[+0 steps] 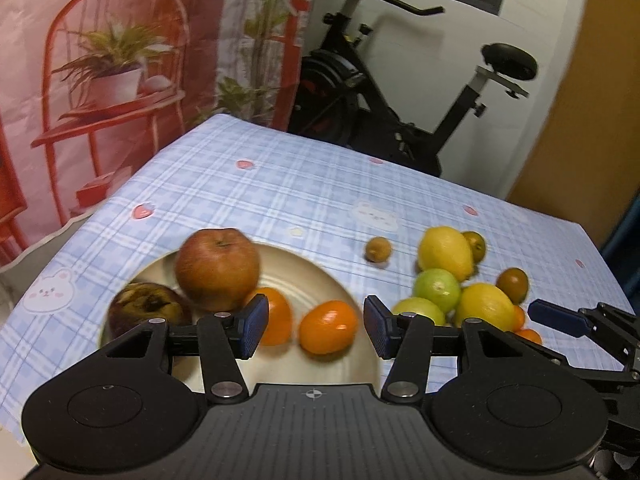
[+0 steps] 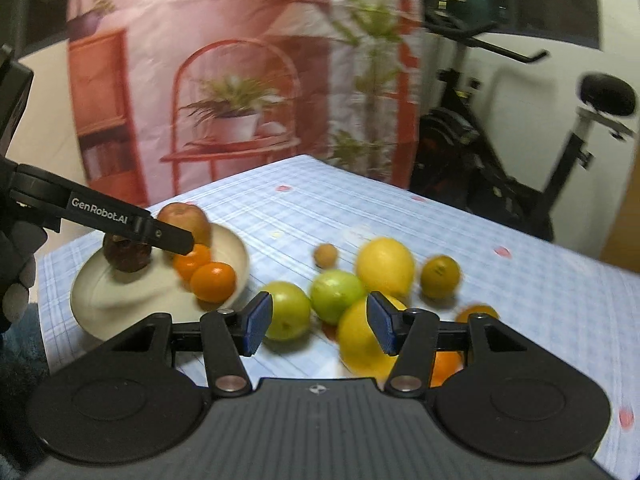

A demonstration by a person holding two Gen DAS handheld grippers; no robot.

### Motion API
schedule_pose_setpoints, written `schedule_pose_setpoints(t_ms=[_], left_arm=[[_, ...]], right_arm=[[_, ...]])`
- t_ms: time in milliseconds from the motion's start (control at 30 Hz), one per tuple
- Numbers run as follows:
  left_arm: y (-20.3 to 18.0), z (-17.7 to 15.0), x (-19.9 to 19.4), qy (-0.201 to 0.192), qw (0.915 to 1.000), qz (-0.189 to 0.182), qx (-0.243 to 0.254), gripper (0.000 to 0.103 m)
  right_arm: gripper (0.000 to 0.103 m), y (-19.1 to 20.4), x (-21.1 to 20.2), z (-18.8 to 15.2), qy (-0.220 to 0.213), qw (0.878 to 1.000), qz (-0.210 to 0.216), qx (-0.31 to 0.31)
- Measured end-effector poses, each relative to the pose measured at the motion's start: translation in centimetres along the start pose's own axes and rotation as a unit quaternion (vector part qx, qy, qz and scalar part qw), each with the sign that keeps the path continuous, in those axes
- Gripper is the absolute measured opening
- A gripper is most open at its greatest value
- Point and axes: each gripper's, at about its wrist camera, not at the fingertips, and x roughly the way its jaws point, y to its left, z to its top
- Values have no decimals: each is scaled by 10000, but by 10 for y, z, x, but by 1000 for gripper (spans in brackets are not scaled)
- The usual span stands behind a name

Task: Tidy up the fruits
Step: 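Close both tools together around the large yellow lemon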

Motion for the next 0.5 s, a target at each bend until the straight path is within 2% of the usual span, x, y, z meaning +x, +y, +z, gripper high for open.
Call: schedule_pose_setpoints(t_ms=[300, 500], left_arm=[[-22, -2, 4, 57, 9993, -268, 266, 55], [-30, -1, 11, 176, 9987, -324, 363, 55]], right_arm=[[56, -24, -20, -23, -45, 9993, -204, 322], [56, -26, -5, -16, -15, 9999, -104, 34]])
